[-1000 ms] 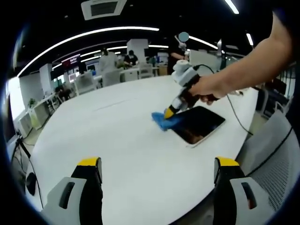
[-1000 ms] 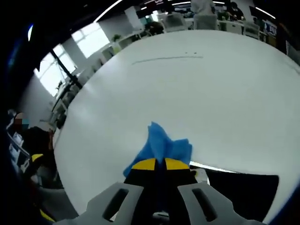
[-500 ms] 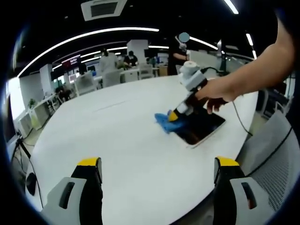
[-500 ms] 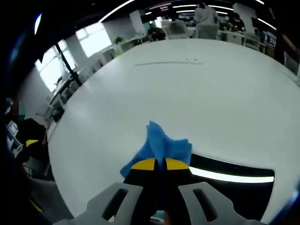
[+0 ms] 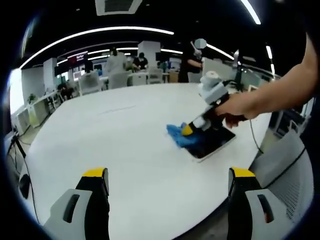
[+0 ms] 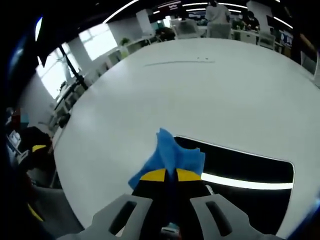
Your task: Wipe the mirror surface with the cleaning cloth until all visible marks leave the cleaned area.
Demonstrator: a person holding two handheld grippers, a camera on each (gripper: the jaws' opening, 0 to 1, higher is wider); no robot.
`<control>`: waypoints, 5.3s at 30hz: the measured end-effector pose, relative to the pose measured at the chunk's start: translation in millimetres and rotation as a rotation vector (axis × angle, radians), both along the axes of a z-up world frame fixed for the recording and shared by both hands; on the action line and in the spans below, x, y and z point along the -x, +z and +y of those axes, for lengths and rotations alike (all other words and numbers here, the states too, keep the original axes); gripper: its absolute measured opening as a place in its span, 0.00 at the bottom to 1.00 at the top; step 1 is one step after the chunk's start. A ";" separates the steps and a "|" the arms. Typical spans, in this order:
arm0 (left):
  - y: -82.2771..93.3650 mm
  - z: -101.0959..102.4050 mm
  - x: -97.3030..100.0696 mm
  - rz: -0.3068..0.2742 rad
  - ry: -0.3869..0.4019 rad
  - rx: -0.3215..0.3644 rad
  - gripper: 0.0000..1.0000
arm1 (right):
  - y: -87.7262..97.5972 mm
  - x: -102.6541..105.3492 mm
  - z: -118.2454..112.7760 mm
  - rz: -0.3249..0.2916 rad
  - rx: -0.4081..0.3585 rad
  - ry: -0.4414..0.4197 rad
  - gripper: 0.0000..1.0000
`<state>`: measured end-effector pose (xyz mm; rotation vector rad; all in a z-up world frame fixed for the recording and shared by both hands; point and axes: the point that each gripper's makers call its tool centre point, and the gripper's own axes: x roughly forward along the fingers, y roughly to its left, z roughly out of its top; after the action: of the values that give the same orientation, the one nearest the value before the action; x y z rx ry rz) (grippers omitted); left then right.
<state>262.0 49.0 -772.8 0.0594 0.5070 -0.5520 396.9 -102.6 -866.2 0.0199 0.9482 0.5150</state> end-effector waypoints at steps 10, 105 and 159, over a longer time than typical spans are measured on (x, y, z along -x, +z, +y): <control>3.6 -5.4 3.0 0.011 -0.010 0.041 1.00 | -0.5 21.1 2.3 0.039 -0.008 0.012 0.01; 1.1 -4.0 2.6 -0.003 -0.016 0.014 0.99 | -1.4 11.9 -99.2 0.010 0.072 0.068 0.00; 2.1 -3.3 2.5 -0.010 -0.017 0.012 0.99 | -2.9 11.8 -179.9 0.066 0.104 -0.019 0.00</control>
<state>259.5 45.7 -770.7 0.0553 0.4941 -0.5707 385.1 -282.6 -869.2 -0.0478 1.0378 0.4492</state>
